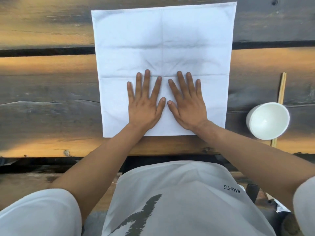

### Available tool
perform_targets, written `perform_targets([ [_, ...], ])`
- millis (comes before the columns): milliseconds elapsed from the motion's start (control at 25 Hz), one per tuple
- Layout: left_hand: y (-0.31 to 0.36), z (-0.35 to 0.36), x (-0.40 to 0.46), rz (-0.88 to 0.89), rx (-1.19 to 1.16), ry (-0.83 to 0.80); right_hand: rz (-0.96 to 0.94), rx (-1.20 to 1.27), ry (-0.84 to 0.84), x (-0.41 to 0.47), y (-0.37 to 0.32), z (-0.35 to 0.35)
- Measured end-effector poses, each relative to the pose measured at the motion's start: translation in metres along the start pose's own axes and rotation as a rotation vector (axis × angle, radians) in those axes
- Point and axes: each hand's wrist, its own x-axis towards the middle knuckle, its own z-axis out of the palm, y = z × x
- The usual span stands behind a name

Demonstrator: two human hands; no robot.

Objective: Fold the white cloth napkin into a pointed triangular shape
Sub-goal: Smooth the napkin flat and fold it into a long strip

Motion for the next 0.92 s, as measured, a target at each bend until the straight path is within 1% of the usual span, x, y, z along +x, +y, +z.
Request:
perform_targets([
  [80, 0.005, 0.007, -0.006, 0.03, 0.032, -0.017, -0.044, -0.033, 0.005, -0.006, 0.0, 0.008],
  [200, -0.026, 0.009, -0.014, -0.084, 0.052, 0.01, 0.005, -0.079, 0.045, -0.016, 0.03, 0.004],
  [240, -0.04, 0.006, -0.017, -0.126, 0.053, 0.005, 0.017, -0.087, 0.043, -0.019, 0.043, 0.0],
  [320, -0.067, -0.001, -0.024, -0.156, 0.057, -0.036, 0.026, -0.094, 0.017, -0.025, 0.06, -0.005],
  [400, -0.082, -0.01, -0.029, -0.177, 0.059, -0.074, 0.054, -0.077, 0.009, -0.026, 0.059, -0.008],
  [480, -0.082, -0.016, -0.025, -0.22, 0.04, -0.045, 0.066, -0.026, 0.014, -0.018, 0.046, -0.012],
  [560, -0.069, -0.019, -0.006, -0.188, 0.015, 0.002, 0.044, -0.015, 0.046, 0.004, 0.029, -0.016],
  [640, -0.05, -0.021, 0.026, -0.09, 0.006, 0.042, 0.042, -0.029, 0.079, 0.039, 0.016, -0.019],
  [720, -0.035, -0.022, 0.054, -0.038, 0.012, 0.038, 0.045, -0.057, 0.061, 0.071, 0.015, -0.019],
  [840, -0.046, -0.017, 0.06, -0.103, 0.042, -0.026, 0.001, -0.124, 0.007, 0.079, 0.041, -0.018],
  [920, -0.073, -0.02, 0.051, -0.154, 0.046, -0.05, 0.035, -0.11, 0.02, 0.068, 0.067, -0.021],
])
